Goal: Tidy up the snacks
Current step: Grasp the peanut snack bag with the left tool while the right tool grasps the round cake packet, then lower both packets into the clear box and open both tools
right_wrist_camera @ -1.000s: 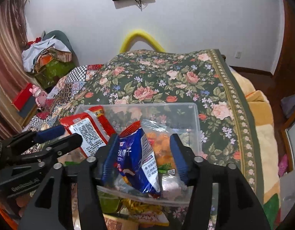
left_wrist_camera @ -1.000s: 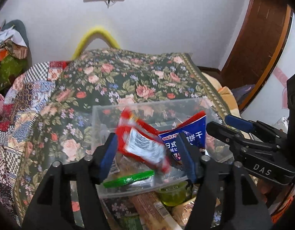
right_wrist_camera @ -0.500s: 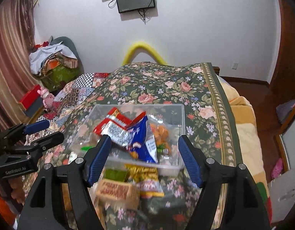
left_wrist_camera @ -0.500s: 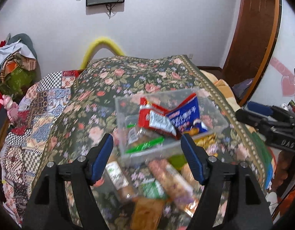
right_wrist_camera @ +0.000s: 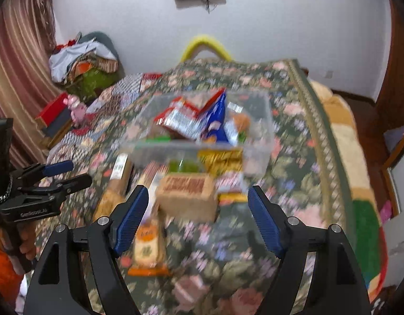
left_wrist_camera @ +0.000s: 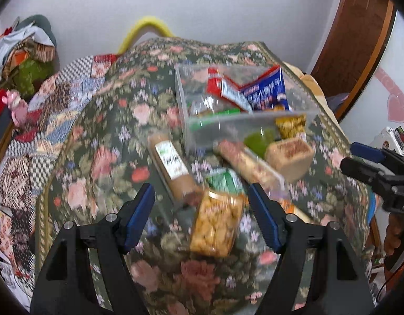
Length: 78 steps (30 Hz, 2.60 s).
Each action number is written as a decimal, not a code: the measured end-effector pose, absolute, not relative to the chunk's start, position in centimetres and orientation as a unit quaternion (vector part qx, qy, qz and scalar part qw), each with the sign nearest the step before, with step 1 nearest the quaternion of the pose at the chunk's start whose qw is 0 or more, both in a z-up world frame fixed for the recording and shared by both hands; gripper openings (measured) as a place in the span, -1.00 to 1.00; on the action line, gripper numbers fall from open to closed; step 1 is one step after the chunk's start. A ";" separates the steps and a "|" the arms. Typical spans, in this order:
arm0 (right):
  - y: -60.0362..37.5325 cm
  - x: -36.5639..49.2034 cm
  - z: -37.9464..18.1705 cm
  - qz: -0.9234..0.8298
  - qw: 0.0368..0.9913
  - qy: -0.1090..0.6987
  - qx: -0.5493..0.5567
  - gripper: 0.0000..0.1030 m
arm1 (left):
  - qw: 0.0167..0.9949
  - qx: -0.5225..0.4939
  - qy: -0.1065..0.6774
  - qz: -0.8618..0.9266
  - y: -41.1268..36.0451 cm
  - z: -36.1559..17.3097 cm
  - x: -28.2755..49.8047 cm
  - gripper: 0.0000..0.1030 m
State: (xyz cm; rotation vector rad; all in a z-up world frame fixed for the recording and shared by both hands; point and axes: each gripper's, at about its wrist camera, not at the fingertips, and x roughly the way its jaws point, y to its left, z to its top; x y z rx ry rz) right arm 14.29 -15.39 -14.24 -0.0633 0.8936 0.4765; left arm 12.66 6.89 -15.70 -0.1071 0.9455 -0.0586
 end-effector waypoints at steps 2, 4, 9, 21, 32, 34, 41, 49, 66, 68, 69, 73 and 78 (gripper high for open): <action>-14.9 13.8 -15.1 0.233 0.868 0.438 -0.034 0.47 | 0.884 -0.053 0.464 -0.032 6.7 -16.6 12.1 0.42; -14.4 13.4 -16.0 0.239 0.860 0.449 -0.036 0.47 | 0.879 -0.053 0.473 -0.036 6.5 -17.7 11.5 0.42; -12.8 12.8 -18.4 0.253 0.841 0.477 -0.042 0.47 | 0.867 -0.057 0.493 -0.047 6.0 -20.0 10.9 0.42; -10.1 13.5 -21.5 0.286 0.804 0.518 -0.053 -0.17 | 0.866 -0.044 0.495 -0.060 5.1 -22.6 13.1 -0.04; -10.3 12.8 -21.2 0.295 0.809 0.504 -0.064 -0.35 | 0.870 -0.059 0.485 -0.058 5.4 -22.1 12.4 -0.13; -10.7 12.5 -21.0 0.298 0.809 0.502 -0.064 -0.37 | 0.873 -0.059 0.481 -0.057 5.4 -21.5 11.9 -0.13; -13.1 11.2 -19.5 0.283 0.824 0.486 -0.072 -0.37 | 0.889 -0.052 0.452 -0.052 4.9 -18.4 10.2 -0.14; -15.9 11.4 -16.8 0.255 0.848 0.461 -0.054 -0.38 | 0.907 -0.055 0.414 -0.054 4.4 -14.4 10.5 -0.14; -18.0 16.8 -10.1 0.213 0.903 0.372 -0.021 -0.37 | 0.932 -0.050 0.357 -0.043 4.3 -9.1 17.2 -0.14; -18.0 17.7 -9.7 0.209 0.907 0.366 -0.019 -0.37 | 0.932 -0.049 0.356 -0.040 4.3 -9.1 18.2 -0.14; -18.0 18.2 -9.5 0.206 0.909 0.363 -0.021 -0.37 | 0.932 -0.048 0.357 -0.038 4.4 -9.2 18.8 -0.14; -17.7 20.2 -9.4 0.198 0.913 0.354 -0.028 -0.37 | 0.930 -0.049 0.362 -0.032 4.9 -9.5 21.1 -0.14; -17.2 23.0 -10.0 0.191 0.914 0.357 -0.033 -0.37 | 0.926 -0.052 0.372 -0.024 5.7 -10.5 24.1 -0.14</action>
